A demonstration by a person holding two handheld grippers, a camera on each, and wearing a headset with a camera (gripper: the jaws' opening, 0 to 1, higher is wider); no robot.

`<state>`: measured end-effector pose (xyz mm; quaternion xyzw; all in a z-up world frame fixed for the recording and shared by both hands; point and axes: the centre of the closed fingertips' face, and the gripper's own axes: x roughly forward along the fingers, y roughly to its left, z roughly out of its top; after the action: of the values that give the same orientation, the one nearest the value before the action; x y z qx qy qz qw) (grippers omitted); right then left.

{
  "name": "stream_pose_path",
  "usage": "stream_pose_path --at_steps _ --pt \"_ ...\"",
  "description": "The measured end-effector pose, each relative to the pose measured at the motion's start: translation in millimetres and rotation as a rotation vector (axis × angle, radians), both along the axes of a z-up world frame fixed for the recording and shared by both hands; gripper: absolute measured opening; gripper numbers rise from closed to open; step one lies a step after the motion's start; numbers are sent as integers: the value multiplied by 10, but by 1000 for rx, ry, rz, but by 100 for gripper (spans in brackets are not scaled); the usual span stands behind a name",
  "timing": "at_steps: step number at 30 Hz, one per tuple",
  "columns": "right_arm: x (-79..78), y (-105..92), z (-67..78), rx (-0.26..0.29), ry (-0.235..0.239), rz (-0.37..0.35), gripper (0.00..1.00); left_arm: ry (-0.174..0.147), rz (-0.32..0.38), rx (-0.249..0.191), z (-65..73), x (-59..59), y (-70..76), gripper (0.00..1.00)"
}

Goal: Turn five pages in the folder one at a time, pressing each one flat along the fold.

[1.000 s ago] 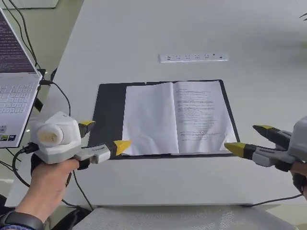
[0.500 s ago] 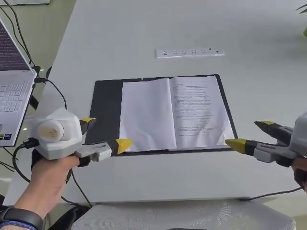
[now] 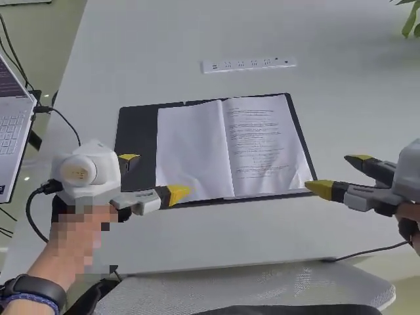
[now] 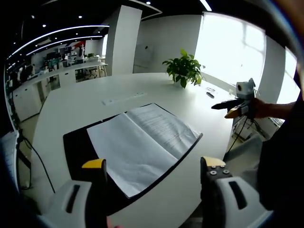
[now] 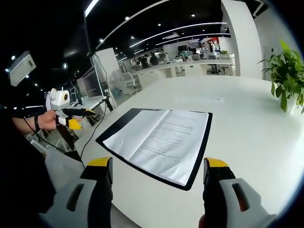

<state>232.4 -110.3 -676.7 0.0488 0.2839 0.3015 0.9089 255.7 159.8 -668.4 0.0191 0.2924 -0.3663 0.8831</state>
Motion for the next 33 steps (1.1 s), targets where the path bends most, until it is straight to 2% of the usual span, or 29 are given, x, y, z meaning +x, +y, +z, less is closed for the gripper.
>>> stream_pose_path --at_steps 12,19,24,33 --pt "-48 -83 -20 5 7 -24 77 7 -89 4 -48 101 -479 78" --pt "-83 -113 -55 8 19 -27 76 31 -143 14 -174 136 -799 78" --pt "-103 -168 -85 10 26 -33 76 51 -206 29 -294 124 -1064 77" --pt "-147 -260 -152 27 44 -58 75 76 -284 39 -461 196 -1569 75"
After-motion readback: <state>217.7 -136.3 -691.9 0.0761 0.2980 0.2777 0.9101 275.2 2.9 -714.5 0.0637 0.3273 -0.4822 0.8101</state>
